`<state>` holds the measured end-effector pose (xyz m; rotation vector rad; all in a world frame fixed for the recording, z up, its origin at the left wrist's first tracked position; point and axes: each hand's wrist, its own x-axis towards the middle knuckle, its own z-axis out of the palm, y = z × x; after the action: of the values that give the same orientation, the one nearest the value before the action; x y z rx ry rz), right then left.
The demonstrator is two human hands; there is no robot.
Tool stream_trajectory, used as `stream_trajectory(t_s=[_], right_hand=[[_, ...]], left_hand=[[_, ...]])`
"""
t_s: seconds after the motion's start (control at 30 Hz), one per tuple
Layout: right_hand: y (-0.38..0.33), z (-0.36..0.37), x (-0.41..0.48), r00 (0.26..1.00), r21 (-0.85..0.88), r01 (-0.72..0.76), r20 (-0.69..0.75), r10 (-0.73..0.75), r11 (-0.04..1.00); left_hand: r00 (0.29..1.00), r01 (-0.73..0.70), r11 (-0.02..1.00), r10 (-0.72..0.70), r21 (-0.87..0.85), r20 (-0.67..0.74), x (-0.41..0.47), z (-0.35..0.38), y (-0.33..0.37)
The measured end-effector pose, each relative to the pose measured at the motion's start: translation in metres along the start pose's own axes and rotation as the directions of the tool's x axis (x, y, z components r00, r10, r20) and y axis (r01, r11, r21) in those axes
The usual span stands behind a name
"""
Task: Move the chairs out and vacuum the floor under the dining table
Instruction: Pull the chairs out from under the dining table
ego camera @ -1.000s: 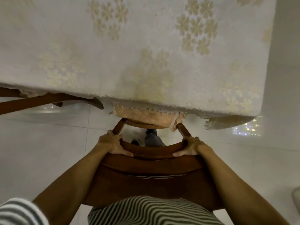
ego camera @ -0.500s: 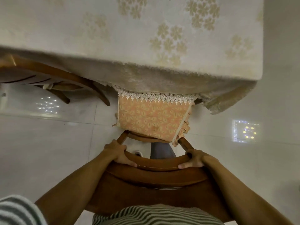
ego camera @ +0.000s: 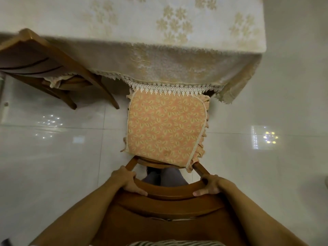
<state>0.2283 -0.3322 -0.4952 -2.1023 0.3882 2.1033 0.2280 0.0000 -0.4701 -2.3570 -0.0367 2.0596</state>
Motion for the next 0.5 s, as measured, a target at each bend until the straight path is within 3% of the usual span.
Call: stream_trajectory(t_s=[0.5], right_hand=[[0.063,0.040,0.026,0.998,0.008,0.066,0.004,-0.066,0.998]], left_hand=[[0.995,0.084,0.996,-0.086,0.039,0.057,0.004,0.053,0.058]])
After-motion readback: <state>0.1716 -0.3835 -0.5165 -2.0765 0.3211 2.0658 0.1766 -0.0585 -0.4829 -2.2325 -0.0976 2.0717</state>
